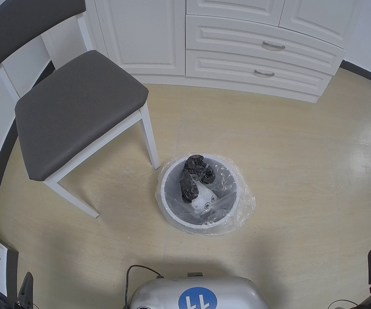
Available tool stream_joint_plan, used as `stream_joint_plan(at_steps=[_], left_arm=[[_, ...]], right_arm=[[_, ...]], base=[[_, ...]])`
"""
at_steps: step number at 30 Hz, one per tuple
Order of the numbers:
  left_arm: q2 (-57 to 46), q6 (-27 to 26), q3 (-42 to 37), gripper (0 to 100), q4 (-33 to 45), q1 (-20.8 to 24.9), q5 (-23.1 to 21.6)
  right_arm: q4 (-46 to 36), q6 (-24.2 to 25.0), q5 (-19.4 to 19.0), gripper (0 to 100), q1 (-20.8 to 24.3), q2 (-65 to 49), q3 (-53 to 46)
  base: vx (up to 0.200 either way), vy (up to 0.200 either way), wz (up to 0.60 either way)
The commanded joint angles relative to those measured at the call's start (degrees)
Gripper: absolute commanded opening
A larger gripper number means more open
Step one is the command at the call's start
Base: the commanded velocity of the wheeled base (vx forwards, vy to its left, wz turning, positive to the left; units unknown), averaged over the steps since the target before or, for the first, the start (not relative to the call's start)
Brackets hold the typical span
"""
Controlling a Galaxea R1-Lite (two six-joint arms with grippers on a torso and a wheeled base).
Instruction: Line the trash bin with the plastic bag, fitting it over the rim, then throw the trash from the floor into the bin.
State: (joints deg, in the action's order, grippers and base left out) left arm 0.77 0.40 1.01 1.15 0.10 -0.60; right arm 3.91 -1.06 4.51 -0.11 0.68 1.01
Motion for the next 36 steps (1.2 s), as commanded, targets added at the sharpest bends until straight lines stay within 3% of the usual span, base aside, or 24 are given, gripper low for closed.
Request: stream_joint_plan(at_steps=[1, 16, 26, 36], left_arm=[[-0.77, 0.04, -0.48, 100, 0.00, -0.01, 0.07], [-0.77, 0.13, -0.57, 100, -0.27, -0.10, 0.16], [-0.77, 0.92, -0.75, 100, -0.79, -0.01, 0.25], [-0.77, -0.49, -1.01, 100, -1.15, -0.01, 0.25]], right_arm=[[0.04, 1.59, 0.06, 100, 0.02, -0.68, -1.01], [-2.42, 3.43, -2.23, 100, 0.02, -0.68, -1.01], [-4.09, 0.53, -4.33, 100, 0.11, -0.59, -1.01], [-3.91, 2.03, -4.16, 100, 0.02, -0.68, -1.01]], base=[[0.000, 0.000, 0.00], [0.000, 0.000, 0.00], [0.000, 0.000, 0.00], [0.000, 0.000, 0.00]])
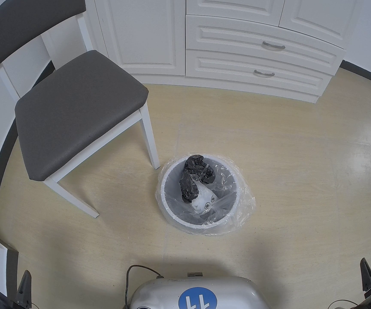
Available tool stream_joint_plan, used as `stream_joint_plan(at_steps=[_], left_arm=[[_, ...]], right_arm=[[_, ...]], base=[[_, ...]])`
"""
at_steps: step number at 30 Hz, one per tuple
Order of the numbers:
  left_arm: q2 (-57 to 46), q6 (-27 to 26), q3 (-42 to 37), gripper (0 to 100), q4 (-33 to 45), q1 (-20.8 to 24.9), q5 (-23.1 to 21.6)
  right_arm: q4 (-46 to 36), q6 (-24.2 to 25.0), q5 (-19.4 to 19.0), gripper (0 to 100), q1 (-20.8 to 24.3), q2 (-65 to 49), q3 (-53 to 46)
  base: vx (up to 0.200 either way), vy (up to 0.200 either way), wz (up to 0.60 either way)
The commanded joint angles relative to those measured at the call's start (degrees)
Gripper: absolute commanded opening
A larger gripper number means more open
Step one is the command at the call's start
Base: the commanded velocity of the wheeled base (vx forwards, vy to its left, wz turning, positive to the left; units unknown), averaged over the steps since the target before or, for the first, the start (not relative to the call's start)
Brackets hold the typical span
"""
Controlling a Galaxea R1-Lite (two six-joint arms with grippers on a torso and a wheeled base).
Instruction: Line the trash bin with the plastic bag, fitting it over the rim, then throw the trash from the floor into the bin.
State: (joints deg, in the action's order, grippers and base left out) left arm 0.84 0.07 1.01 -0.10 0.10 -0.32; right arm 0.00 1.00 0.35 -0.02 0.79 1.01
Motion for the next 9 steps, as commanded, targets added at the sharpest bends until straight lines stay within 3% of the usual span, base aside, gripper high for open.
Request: stream_joint_plan(at_steps=[1, 9], left_arm=[[-0.84, -0.16, -1.01, 100, 0.01, -0.01, -0.03], [-0.84, -0.16, -1.01, 100, 0.01, -0.01, -0.03]], right_arm=[[0.00, -0.03, 0.00, 100, -0.06, -0.79, -1.01], [0.00, -0.03, 0.09, 100, -0.06, -0.79, -1.01]], base=[[0.000, 0.000, 0.00], [0.000, 0.000, 0.00]])
